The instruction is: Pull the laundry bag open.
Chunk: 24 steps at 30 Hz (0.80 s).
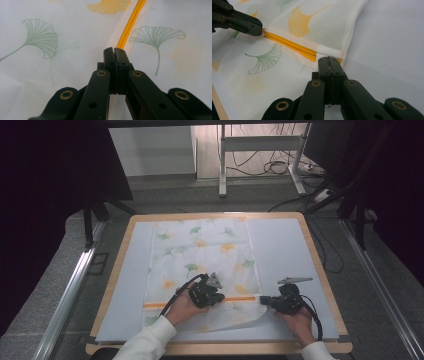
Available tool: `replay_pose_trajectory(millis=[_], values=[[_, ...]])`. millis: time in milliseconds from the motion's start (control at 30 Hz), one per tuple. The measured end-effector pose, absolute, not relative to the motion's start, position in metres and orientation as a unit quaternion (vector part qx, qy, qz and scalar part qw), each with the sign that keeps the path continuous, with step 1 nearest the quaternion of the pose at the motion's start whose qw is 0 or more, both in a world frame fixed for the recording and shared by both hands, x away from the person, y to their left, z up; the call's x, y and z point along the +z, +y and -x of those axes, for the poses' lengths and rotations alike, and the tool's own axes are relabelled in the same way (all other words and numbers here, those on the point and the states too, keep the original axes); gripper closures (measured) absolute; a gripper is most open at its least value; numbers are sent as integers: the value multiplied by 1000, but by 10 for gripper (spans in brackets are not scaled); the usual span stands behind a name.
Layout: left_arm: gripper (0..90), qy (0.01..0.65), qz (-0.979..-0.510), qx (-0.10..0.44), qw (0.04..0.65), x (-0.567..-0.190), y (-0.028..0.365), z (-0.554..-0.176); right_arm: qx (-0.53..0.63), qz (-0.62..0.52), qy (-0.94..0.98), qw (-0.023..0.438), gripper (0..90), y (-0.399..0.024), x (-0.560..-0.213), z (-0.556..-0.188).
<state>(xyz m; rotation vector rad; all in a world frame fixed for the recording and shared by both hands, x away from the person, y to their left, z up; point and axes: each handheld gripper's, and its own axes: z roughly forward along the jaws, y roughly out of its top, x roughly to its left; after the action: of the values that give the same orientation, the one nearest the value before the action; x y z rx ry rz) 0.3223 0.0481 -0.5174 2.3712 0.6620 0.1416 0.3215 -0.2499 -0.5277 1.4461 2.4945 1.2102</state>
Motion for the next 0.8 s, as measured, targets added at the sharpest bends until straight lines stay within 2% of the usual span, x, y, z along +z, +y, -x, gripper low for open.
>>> replay_pose_trajectory(millis=[800], values=[[900, 258, -909, 50, 325, -517, 54, -321, 387, -461, 798, 6, 899, -250, -528, -322]])
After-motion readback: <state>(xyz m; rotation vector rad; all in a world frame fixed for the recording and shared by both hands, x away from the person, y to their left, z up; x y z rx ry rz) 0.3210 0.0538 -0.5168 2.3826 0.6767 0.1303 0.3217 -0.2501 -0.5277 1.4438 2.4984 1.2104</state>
